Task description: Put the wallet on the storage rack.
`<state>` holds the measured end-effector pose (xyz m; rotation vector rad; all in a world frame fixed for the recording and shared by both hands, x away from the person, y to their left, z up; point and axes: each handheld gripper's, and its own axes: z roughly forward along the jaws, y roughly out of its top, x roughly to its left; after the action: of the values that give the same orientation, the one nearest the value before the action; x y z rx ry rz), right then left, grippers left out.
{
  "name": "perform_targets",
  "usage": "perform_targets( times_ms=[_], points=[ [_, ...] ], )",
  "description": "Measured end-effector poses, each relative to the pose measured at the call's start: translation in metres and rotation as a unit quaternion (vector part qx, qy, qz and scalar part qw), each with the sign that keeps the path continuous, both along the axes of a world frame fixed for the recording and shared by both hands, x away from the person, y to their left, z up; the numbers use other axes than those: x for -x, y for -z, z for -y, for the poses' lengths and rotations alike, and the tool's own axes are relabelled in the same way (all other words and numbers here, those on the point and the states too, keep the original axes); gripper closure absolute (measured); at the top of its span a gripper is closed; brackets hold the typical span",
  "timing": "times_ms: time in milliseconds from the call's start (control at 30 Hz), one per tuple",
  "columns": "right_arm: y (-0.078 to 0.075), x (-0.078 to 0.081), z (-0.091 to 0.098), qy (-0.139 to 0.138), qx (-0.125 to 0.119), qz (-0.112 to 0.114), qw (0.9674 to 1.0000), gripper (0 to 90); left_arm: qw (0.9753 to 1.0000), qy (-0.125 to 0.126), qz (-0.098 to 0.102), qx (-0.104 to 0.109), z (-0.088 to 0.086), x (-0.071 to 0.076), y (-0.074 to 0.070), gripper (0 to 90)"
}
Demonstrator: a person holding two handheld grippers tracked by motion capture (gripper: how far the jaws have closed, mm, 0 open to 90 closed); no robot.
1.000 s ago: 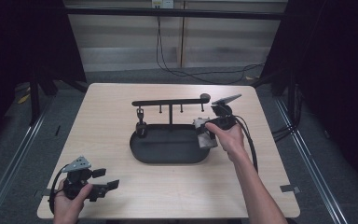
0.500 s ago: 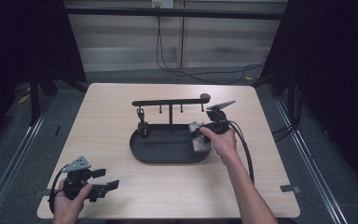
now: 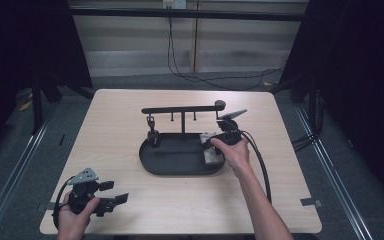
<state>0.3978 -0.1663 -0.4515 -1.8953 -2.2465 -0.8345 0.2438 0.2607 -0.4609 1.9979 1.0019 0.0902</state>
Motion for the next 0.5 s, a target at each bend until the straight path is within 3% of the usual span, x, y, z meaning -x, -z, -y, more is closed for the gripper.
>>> perform_targets(
  times_ms=[233, 433, 500],
  points=[
    [0.008, -0.002, -0.005, 0.003, 0.008, -0.006, 0.9999, 33.4, 1.0, 0.0, 0.0, -0.001, 0.0, 0.0, 0.0, 20.9],
    [0.013, -0.004, -0.009, -0.011, 0.022, -0.004, 0.9997, 33.0, 1.0, -0.003, -0.001, -0.001, -0.001, -0.001, 0.0, 20.8],
    [0.013, -0.004, -0.008, -0.005, 0.02, 0.002, 0.9998, 32.7, 1.0, -0.002, -0.001, 0.0, -0.001, 0.0, -0.001, 20.8]
  ],
)
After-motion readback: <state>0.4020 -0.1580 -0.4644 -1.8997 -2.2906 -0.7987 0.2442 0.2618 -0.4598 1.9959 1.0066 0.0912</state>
